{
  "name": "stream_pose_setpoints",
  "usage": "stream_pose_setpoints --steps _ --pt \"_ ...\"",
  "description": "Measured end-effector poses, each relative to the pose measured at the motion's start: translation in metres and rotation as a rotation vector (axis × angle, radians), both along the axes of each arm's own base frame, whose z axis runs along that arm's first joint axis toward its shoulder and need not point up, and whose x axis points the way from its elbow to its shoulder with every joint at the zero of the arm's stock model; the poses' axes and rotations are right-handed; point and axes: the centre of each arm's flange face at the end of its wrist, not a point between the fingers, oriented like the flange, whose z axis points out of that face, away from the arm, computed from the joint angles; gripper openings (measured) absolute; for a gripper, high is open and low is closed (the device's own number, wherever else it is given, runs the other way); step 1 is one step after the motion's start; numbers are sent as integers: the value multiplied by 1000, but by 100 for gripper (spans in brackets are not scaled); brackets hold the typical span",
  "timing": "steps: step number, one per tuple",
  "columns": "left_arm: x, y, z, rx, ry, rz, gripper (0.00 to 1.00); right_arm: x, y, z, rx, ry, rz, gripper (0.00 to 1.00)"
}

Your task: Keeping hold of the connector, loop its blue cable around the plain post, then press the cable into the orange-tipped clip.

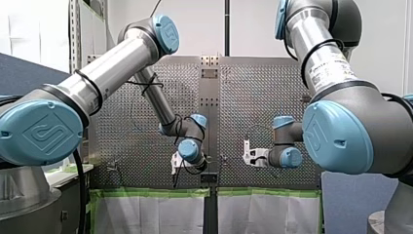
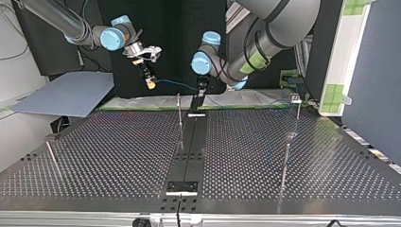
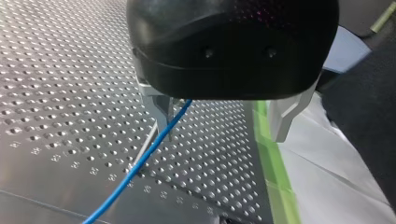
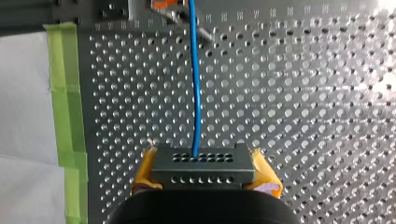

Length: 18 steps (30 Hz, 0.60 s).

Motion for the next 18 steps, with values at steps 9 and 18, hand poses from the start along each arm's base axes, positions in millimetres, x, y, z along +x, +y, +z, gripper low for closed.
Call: stream_pose_setpoints --steps 9,18 --pt "-18 -10 28 76 23 -41 99 -2 0 -14 -2 9 -46 11" --pt "-51 -36 39 72 76 -99 99 1 -1 -16 -18 2 -42 11"
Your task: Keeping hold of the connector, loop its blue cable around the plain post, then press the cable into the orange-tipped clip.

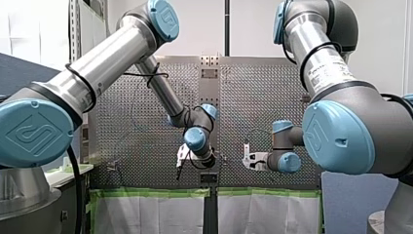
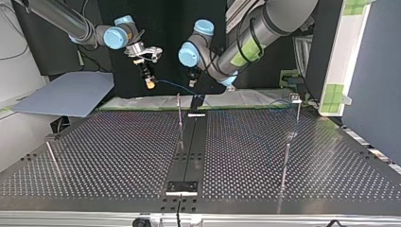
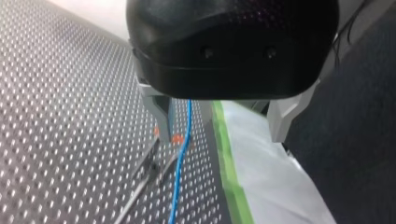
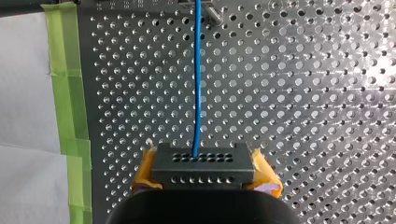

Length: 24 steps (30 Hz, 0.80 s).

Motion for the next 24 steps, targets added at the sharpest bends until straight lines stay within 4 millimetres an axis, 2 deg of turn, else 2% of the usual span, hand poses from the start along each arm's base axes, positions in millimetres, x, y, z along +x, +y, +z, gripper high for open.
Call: stream_pose_setpoints --steps 5,12,19,24 --pt "-8 -17 17 -1 -6 -1 99 1 2 -7 1 3 4 11" --pt "2 -25 40 40 -36 31 99 2 5 -18 6 7 8 11" --pt "26 -23 61 90 -56 62 99 2 4 -19 4 3 8 11" --pt "52 -12 77 134 -66 87 99 3 5 -19 3 3 11 11"
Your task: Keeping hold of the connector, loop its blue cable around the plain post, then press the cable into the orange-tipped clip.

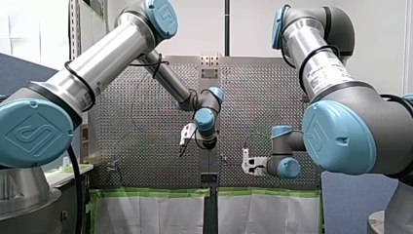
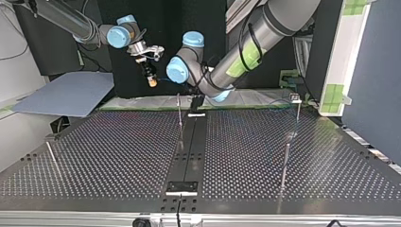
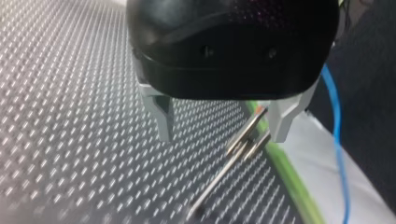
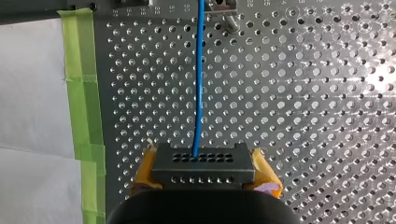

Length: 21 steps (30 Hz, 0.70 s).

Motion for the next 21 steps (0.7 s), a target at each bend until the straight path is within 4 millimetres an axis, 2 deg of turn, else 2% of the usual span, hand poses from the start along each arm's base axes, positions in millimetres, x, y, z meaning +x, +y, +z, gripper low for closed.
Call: stream_pose_setpoints --steps 4,8,21 --pt "19 10 11 32 -5 17 99 1 1 0 0 0 2 11" --pt "30 10 25 68 -9 9 99 1 1 0 -1 0 2 11" --pt "39 -7 65 128 -5 -37 99 2 1 0 -2 -1 5 11"
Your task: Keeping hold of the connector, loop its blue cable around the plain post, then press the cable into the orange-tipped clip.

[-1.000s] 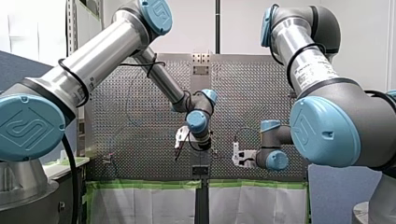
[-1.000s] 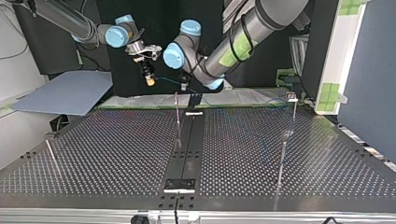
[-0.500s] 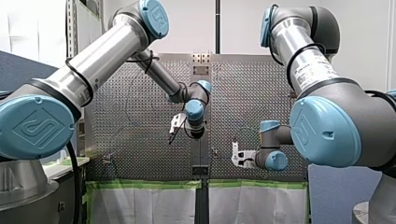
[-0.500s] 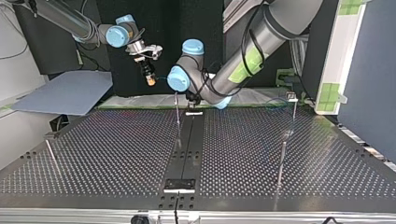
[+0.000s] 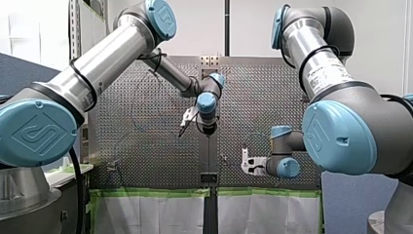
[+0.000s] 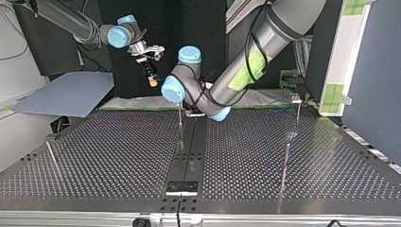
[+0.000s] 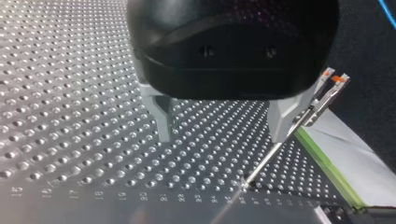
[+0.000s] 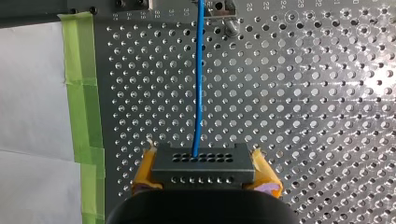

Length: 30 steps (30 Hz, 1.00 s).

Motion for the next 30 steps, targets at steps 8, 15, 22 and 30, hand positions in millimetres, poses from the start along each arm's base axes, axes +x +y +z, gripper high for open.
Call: stream_pose_setpoints --steps 8,15,22,30 --pt "-13 26 -19 132 98 25 99 0 0 0 1 0 0 11" --pt "-20 40 -42 222 186 26 99 1 0 0 0 0 2 11" --pt "-16 30 -60 239 261 -27 99 1 0 0 0 0 2 11" --pt "-5 25 -45 227 301 -50 99 2 0 0 0 2 3 11"
